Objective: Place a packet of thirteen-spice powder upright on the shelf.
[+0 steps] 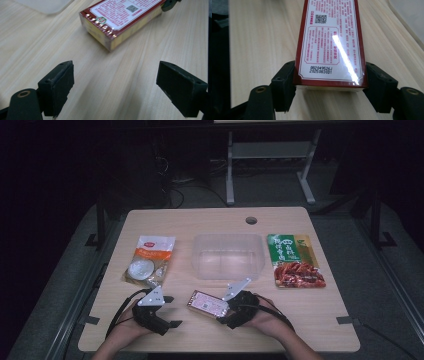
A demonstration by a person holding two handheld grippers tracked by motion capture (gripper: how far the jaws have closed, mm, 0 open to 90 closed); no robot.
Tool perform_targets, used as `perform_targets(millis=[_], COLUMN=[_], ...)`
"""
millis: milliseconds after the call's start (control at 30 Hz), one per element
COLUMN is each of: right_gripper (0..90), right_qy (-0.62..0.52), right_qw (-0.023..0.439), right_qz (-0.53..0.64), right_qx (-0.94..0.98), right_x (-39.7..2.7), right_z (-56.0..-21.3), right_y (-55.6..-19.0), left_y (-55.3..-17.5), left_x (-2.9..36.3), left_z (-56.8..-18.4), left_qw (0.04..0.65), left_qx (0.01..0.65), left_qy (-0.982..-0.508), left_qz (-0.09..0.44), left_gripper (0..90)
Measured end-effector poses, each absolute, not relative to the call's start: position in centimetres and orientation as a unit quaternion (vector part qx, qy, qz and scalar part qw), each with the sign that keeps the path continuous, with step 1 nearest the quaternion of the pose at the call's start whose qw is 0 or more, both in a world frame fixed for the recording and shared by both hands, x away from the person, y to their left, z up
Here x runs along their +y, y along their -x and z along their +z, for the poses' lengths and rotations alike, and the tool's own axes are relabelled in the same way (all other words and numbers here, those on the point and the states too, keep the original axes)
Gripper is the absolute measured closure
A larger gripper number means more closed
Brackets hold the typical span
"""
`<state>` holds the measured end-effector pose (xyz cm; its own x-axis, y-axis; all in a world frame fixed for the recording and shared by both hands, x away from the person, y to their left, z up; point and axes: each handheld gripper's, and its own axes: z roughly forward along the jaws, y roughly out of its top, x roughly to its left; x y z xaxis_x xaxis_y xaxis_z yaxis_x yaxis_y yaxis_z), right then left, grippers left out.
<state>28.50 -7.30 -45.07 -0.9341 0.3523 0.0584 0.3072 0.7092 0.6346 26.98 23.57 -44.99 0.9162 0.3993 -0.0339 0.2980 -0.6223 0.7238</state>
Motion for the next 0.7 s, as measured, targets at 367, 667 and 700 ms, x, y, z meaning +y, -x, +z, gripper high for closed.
perform_targets(millis=[367,667,700], right_gripper=[31.9,31.9,31.9], right_qy=[-0.134,-0.102,-0.106], right_qw=[0.019,0.020,0.016], right_qz=[0.360,0.366,0.368], right_qx=[0.923,0.925,0.924], right_x=[-10.6,-13.5,-13.7], right_z=[-43.7,-42.7,-42.6], right_y=[-29.5,-30.2,-30.1], left_y=[-27.7,-29.5,-29.8], left_x=[22.2,18.9,18.0], left_z=[-43.0,-41.5,-41.2], left_qw=[0.409,0.410,0.413], left_qx=[0.154,0.100,0.092], left_qy=[-0.898,-0.906,-0.905], left_qz=[0.054,0.040,0.035], left_gripper=[14.2,14.0,14.0])
